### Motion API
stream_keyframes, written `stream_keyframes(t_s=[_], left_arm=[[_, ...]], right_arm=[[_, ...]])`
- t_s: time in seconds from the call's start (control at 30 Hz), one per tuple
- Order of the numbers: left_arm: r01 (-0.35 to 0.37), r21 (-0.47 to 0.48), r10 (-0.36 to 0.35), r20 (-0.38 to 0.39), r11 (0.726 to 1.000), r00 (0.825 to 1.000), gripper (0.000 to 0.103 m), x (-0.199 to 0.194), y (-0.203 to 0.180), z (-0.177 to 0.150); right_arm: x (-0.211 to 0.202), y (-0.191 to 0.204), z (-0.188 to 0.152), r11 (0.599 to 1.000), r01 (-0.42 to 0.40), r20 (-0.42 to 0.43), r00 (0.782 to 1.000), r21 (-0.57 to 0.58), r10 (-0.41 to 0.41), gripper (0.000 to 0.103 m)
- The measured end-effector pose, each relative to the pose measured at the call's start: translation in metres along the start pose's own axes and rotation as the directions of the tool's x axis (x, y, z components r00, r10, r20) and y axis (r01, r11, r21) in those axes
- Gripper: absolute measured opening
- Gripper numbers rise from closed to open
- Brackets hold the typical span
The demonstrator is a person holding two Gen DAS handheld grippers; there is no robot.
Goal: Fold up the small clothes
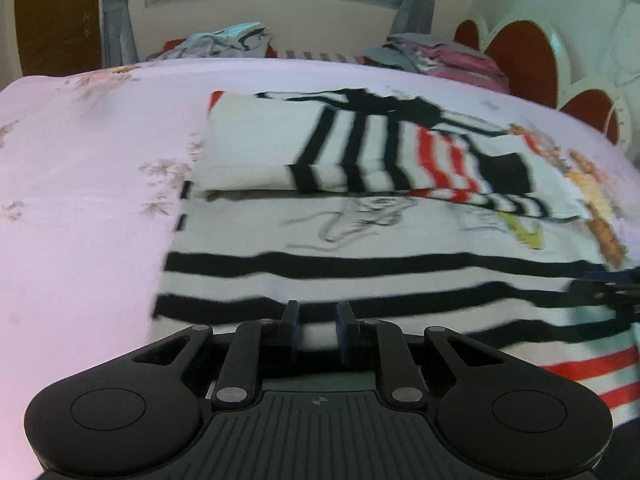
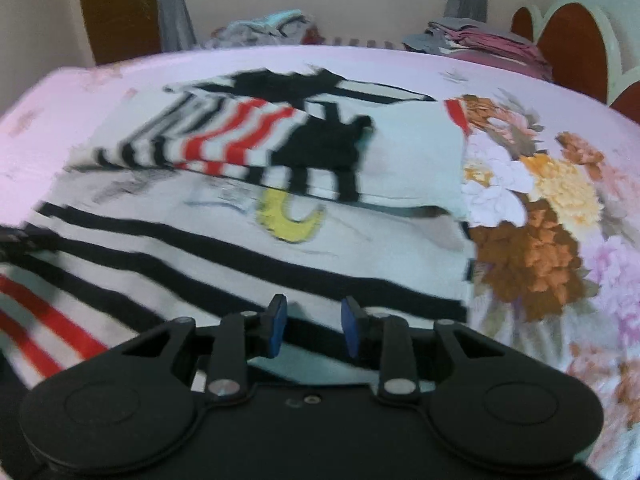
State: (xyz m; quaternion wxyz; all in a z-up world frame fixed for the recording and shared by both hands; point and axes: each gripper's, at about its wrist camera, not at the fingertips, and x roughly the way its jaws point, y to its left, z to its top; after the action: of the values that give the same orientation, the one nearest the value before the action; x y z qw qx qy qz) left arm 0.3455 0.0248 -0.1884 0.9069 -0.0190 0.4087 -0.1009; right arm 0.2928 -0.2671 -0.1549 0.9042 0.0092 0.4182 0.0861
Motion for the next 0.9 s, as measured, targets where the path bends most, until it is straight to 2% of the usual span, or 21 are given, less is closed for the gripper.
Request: stream_keyframes(t_s=[0.17,0.27,0.37,0.47,0.67,0.77,0.83,0.9], left_arm=[[0.062,0.013,-0.061,-0.029,0.998,0.998,0.017,-0.015,-0.029,-0.022],[0.044,0.032,-0.043,-0.041,0.999,0.998,0.017,-0.022,-0.03,-0.039],[0.036,0.025,-0.035,-0.051,0.999,0.998,0.017,-0.033,-0.019,-0.05],[0.026,0.016,-0.025,-0.058,1.0,0.998,0.017,-0.046,-0.004,-0.059],[0.059,-0.005,-0.059,-0.057,0.998,0.997,0.017,-0.068,0.022,-0.079],[0.068,-0.029,-0.07,-0.051,0.997,0.996,0.017,-0.082,0.035,-0.089],[0.066,-0.056,-0.068,-0.04,0.996,0.997,0.017,-0.092,0.043,-0.095],[0.069,-0.078,-0.071,-0.028,0.995,0.997,0.017,-0.1,0.052,-0.101]], right_arm=[[-0.007,0.045,-0.008,0.99,-0.131,-0.017,0.991,-0.056,0.131,0.029],[-0.008,0.064,-0.022,0.982,-0.157,-0.045,0.987,-0.102,0.153,0.03],[-0.012,0.064,-0.038,0.986,-0.128,-0.068,0.99,-0.111,0.121,0.029],[-0.026,0.053,-0.054,0.992,-0.06,-0.053,0.997,-0.113,0.054,0.029],[-0.052,0.041,-0.081,0.995,0.076,-0.042,0.996,-0.058,-0.079,0.03],[-0.064,0.04,-0.09,0.993,0.115,-0.041,0.992,0.0,-0.115,0.031],[-0.073,0.042,-0.095,0.99,0.139,-0.035,0.99,0.025,-0.138,0.033],[-0.082,0.043,-0.1,0.985,0.165,-0.025,0.986,0.05,-0.164,0.043]])
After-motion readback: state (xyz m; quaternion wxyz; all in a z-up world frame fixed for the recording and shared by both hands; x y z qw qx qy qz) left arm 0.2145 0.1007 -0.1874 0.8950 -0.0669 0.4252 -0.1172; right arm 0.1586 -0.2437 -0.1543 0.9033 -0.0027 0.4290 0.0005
